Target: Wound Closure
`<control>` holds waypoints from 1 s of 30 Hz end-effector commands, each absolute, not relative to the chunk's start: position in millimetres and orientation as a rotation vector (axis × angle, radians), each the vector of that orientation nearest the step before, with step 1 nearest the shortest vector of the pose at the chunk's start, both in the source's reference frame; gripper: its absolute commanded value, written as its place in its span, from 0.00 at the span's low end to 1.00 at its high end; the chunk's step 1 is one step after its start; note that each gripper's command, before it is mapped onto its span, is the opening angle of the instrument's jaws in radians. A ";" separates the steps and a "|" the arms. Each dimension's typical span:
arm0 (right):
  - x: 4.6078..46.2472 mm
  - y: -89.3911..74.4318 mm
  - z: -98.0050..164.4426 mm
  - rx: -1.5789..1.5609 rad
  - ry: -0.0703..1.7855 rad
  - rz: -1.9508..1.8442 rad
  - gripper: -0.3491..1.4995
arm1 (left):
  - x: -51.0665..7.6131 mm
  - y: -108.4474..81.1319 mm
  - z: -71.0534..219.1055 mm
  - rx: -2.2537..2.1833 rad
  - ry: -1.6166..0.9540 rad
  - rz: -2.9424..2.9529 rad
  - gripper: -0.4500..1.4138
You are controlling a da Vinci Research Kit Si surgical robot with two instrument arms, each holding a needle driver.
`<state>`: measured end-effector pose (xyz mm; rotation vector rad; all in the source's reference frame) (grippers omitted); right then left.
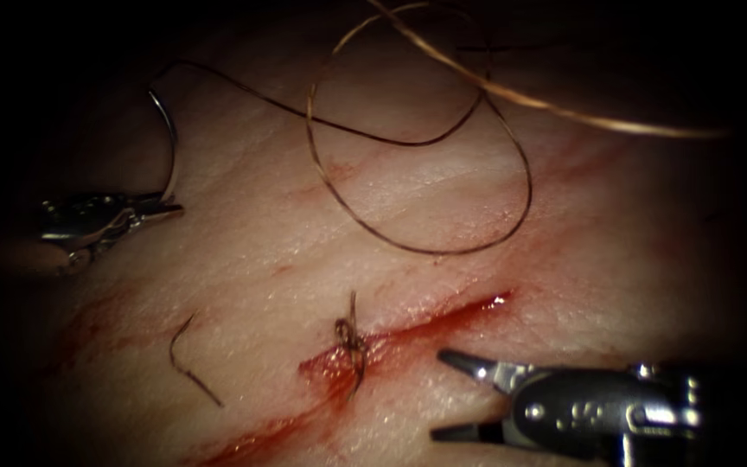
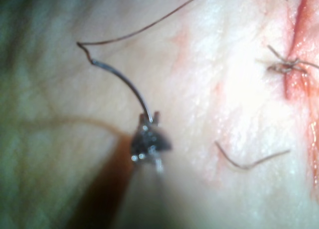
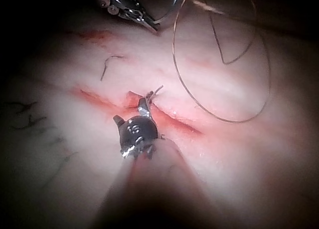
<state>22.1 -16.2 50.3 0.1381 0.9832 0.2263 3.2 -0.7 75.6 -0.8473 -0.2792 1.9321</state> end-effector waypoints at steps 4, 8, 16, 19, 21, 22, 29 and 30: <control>26.4 -15.6 47.0 0.165 1.076 0.272 0.94 | -0.2 -1.4 73.8 -0.873 -0.285 1.935 0.20; 29.2 -13.3 45.6 0.128 1.108 0.305 0.91 | -2.5 -2.1 71.7 -0.904 -0.272 1.915 0.21; 32.9 -9.8 48.6 0.039 1.029 0.390 0.91 | -4.4 -2.9 69.2 -0.945 -0.242 1.912 0.28; 33.2 -8.3 49.6 0.020 0.993 0.438 0.91 | -4.8 -3.1 69.0 -0.955 -0.231 1.908 0.28; 33.2 -7.0 50.3 0.024 0.973 0.505 0.92 | -5.2 -3.3 68.9 -0.959 -0.205 1.910 0.27; 33.3 -6.5 50.6 0.018 0.966 0.534 0.92 | -5.4 -3.4 68.9 -0.962 -0.199 1.913 0.27; 34.2 -4.6 52.5 -0.042 0.923 0.703 0.92 | -7.3 -4.4 68.2 -0.983 -0.121 1.927 0.29; 34.4 -4.6 52.8 -0.046 0.919 0.706 0.92 | -7.7 -4.6 68.1 -0.982 -0.113 1.935 0.29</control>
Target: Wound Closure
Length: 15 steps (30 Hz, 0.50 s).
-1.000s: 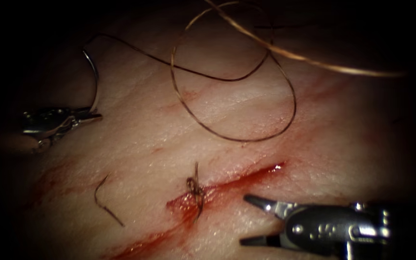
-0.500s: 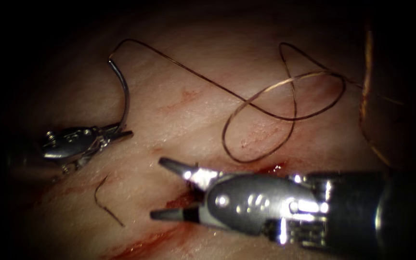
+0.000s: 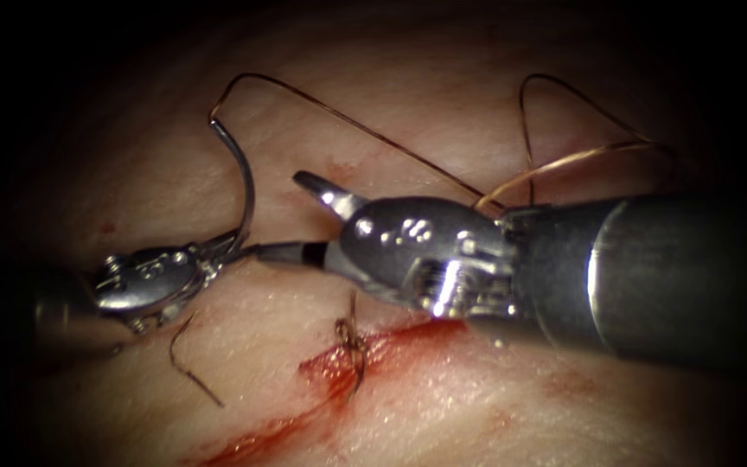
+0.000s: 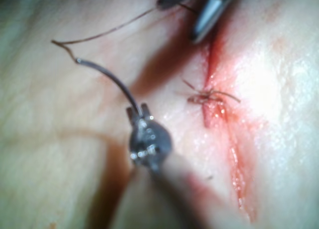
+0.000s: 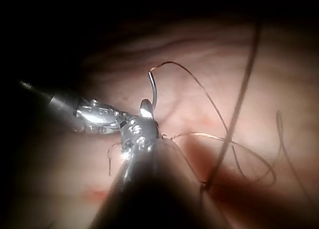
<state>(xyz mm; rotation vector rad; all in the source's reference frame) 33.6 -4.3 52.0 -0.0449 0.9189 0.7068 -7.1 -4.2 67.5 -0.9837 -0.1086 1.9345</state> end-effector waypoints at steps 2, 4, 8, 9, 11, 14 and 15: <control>34.7 -4.5 53.6 -0.054 0.915 0.709 0.92 | -8.1 -4.8 67.9 -0.986 -0.101 1.940 0.29; 34.9 -4.2 54.3 -0.058 0.905 0.712 0.92 | -8.5 -5.0 67.5 -0.997 -0.080 1.937 0.29; 35.3 -3.4 55.8 -0.090 0.852 0.742 0.95 | -9.0 -5.2 66.8 -1.019 -0.012 1.941 0.29; 35.5 -3.2 56.2 -0.097 0.839 0.752 0.96 | -9.0 -5.1 66.6 -1.023 0.008 1.934 0.29; 35.9 -3.0 56.5 -0.117 0.825 0.770 0.96 | -9.1 -5.0 66.2 -1.035 0.030 1.921 0.28; 36.8 -2.8 56.8 -0.152 0.815 0.800 0.97 | -9.1 -4.9 65.5 -1.036 0.067 1.908 0.30; 37.2 -2.7 56.8 -0.165 0.813 0.811 0.97 | -9.2 -4.9 65.3 -1.040 0.074 1.901 0.30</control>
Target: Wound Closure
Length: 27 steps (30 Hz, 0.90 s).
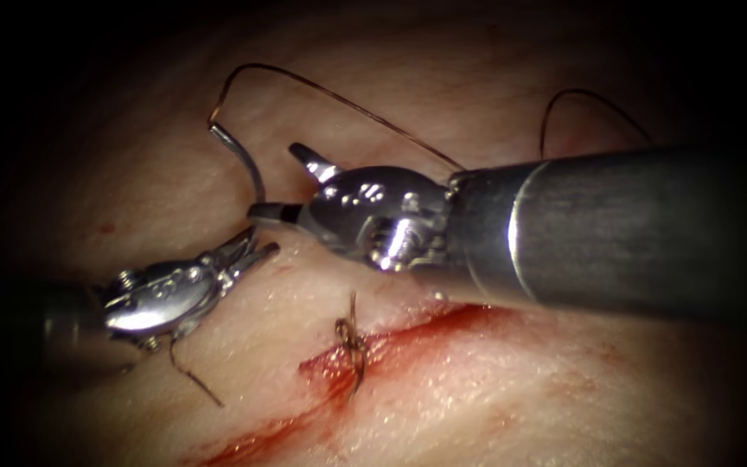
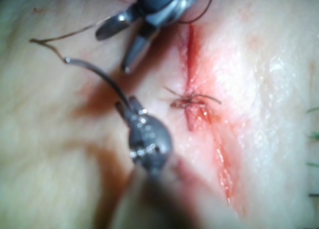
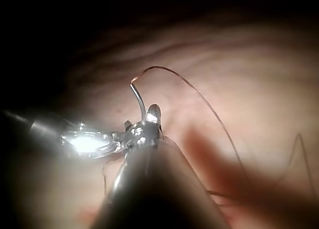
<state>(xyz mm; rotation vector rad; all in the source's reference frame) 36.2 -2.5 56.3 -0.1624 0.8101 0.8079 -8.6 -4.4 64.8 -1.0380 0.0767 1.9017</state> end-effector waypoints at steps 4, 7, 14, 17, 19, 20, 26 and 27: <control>39.0 -2.4 57.3 -0.188 0.795 0.832 0.98 | -9.4 -4.9 64.8 -1.039 0.108 1.904 0.30; 40.9 -2.4 58.1 -0.196 0.799 0.836 0.98 | -9.8 -5.0 64.8 -1.033 0.124 1.916 0.31; 41.6 -2.1 59.1 -0.207 0.794 0.840 0.97 | -10.0 -5.1 64.6 -1.037 0.142 1.917 0.31; 41.2 -2.4 59.1 -0.210 0.792 0.838 0.94 | -9.9 -5.0 64.5 -1.034 0.146 1.921 0.32; 41.1 -2.7 58.9 -0.209 0.793 0.836 0.94 | -9.8 -5.0 64.5 -1.038 0.151 1.917 0.32; 41.1 -2.7 58.8 -0.211 0.792 0.831 0.93 | -9.8 -4.9 64.5 -1.037 0.151 1.917 0.32; 41.4 -2.7 58.9 -0.212 0.795 0.818 0.90 | -9.6 -4.8 64.2 -1.045 0.166 1.925 0.34; 41.4 -2.7 59.0 -0.212 0.794 0.818 0.90 | -9.6 -4.8 64.2 -1.047 0.168 1.923 0.34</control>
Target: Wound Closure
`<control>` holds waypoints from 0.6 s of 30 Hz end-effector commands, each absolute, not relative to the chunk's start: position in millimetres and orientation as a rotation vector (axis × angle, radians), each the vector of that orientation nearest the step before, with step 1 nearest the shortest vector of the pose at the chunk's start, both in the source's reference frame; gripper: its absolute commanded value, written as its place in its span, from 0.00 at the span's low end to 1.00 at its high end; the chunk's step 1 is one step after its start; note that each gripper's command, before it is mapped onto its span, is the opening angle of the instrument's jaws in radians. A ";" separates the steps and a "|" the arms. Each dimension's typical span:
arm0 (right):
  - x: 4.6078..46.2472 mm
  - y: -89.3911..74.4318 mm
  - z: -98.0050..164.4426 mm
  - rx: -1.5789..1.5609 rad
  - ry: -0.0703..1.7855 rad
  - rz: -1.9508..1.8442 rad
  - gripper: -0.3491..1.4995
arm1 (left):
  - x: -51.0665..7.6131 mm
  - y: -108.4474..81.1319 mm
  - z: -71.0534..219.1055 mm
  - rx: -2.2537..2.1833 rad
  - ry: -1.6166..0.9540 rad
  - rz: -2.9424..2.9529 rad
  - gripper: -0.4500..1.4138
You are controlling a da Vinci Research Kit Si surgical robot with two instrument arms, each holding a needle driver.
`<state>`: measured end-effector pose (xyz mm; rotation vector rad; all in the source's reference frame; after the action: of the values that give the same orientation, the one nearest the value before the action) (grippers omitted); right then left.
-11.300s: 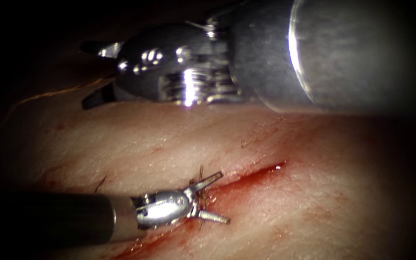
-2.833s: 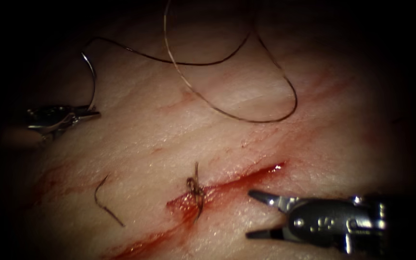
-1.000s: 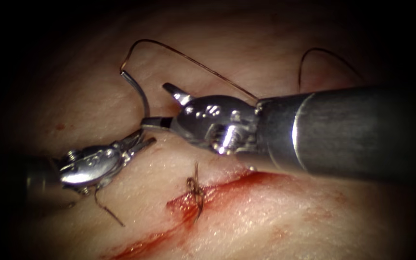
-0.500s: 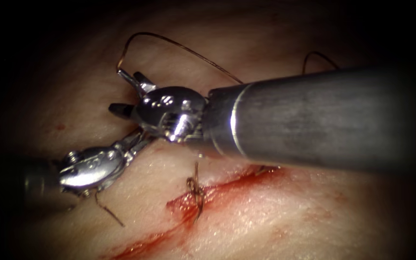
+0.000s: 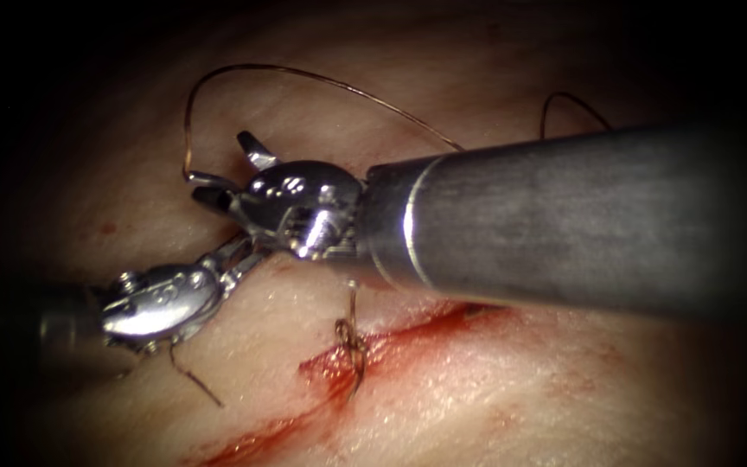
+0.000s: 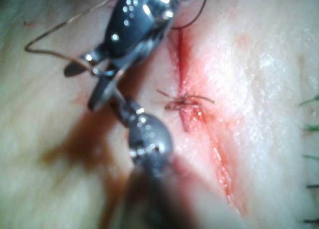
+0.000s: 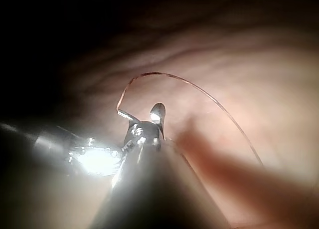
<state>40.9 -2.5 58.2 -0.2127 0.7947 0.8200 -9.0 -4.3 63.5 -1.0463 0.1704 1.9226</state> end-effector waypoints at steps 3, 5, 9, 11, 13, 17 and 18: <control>41.2 -2.6 59.3 -0.214 0.791 0.805 0.90 | -9.6 -4.8 64.0 -1.048 0.172 1.925 0.34; 41.1 -2.5 59.4 -0.216 0.788 0.806 0.90 | -9.6 -4.8 63.9 -1.049 0.174 1.923 0.33; 41.0 -2.7 59.5 -0.211 0.792 0.802 0.86 | -9.6 -4.8 63.9 -1.050 0.180 1.926 0.33; 41.1 -2.8 59.4 -0.207 0.797 0.799 0.83 | -9.6 -4.7 63.9 -1.050 0.180 1.926 0.33; 41.2 -3.0 59.2 -0.200 0.805 0.794 0.80 | -9.5 -4.7 63.9 -1.050 0.179 1.926 0.33; 40.7 -3.5 58.8 -0.180 0.810 0.782 0.80 | -9.2 -4.5 64.0 -1.051 0.182 1.932 0.31; 40.7 -3.5 58.8 -0.180 0.810 0.782 0.80 | -9.2 -4.5 64.0 -1.051 0.182 1.932 0.31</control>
<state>40.1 -3.2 58.2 -0.1719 0.8118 0.7763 -8.5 -4.0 63.4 -1.0507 0.1856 1.9319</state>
